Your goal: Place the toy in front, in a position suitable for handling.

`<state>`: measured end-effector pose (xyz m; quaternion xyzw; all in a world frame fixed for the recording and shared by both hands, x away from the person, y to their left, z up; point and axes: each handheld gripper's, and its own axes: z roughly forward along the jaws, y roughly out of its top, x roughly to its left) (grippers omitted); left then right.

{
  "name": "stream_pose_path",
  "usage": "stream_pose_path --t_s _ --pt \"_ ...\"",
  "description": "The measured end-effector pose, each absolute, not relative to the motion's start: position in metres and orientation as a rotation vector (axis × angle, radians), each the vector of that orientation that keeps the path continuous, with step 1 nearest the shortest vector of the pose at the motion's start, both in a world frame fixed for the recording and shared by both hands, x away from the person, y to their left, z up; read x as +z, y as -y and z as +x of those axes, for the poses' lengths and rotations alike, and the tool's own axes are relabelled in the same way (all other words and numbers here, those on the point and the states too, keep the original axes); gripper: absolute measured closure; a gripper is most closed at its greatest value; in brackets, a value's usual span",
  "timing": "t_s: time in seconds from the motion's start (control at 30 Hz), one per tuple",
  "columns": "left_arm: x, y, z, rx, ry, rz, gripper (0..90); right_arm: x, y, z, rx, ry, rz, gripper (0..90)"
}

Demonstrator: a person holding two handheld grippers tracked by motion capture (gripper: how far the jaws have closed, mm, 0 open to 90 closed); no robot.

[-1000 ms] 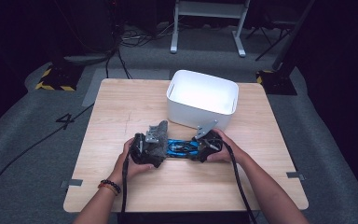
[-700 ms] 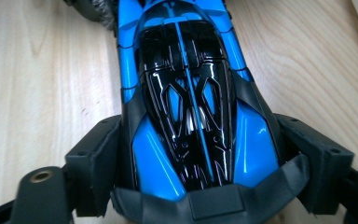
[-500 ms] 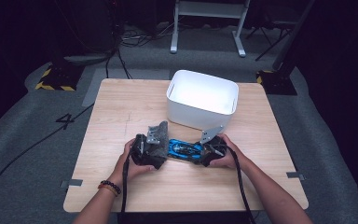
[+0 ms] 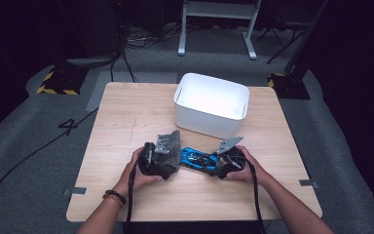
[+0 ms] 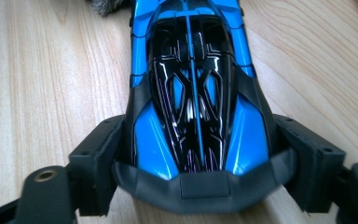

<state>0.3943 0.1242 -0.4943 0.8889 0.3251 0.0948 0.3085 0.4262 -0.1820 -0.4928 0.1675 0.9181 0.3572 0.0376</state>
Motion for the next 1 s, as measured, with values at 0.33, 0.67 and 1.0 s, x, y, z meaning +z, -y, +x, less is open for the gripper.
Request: stream_pose_path --t_s 0.33,0.67,1.0 --pt "-0.483 -0.122 0.389 0.243 -0.758 2.34 15.8 -0.493 0.193 0.422 1.103 -2.819 0.507 24.9" --pt "-0.461 -0.116 0.381 0.269 -0.674 2.281 16.2 -0.49 0.2 0.423 1.063 -2.851 0.463 25.2" --pt "-0.441 -0.1 0.374 0.185 -0.52 2.254 15.5 -0.487 0.229 0.42 1.059 -2.887 0.421 25.3"
